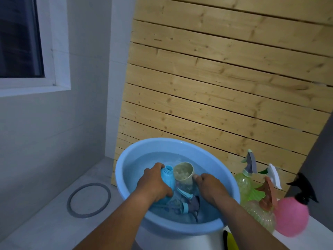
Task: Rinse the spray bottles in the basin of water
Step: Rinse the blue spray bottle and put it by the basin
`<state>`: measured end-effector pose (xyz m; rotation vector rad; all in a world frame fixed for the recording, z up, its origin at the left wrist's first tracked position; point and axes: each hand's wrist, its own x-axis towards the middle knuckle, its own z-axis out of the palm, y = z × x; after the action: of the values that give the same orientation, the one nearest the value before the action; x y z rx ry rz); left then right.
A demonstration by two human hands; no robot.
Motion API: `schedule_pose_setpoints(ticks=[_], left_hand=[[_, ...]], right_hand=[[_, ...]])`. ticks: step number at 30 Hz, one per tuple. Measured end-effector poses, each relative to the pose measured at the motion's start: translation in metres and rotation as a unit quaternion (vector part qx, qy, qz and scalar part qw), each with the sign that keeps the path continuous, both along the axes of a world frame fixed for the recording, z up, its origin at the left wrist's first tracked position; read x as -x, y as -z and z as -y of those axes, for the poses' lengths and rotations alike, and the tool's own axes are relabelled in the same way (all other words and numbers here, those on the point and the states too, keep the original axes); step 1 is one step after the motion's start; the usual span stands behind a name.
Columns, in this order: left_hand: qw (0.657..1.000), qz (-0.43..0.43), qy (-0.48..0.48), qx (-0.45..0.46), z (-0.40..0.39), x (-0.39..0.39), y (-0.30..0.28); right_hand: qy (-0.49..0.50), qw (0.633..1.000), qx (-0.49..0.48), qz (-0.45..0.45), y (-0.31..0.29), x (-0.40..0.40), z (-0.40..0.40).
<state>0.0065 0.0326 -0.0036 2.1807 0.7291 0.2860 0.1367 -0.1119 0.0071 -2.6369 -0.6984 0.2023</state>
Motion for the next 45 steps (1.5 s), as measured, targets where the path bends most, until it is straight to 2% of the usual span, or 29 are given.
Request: schedule_pose_setpoints(ticks=[4,9,14,17,21,27,45], left_hand=[[1.0,0.013,0.0,0.015,-0.001,0.001,-0.001],[0.999,0.032,0.003,0.041,-0.002,0.0,-0.001],[0.997,0.056,0.002,0.054,-0.002,0.001,0.0],[0.997,0.068,0.009,0.021,-0.001,0.001,-0.001],[0.996,0.077,0.016,-0.036,0.001,0.0,-0.003],[0.994,0.106,0.005,-0.039,0.002,0.0,0.0],[0.996,0.075,-0.007,-0.047,0.002,0.001,-0.003]], right_hand=[[0.032,0.993,-0.11,-0.018,-0.003,-0.005,-0.001],[0.129,0.961,-0.227,-0.088,-0.014,-0.011,0.0],[0.122,0.948,-0.283,-0.081,-0.028,-0.013,-0.002],[0.095,0.945,-0.31,-0.05,-0.036,-0.015,-0.002],[0.042,0.95,-0.308,-0.021,-0.049,-0.017,-0.002],[0.008,0.961,-0.278,0.012,-0.057,-0.017,0.0],[-0.013,0.972,-0.221,0.085,-0.057,-0.014,0.002]])
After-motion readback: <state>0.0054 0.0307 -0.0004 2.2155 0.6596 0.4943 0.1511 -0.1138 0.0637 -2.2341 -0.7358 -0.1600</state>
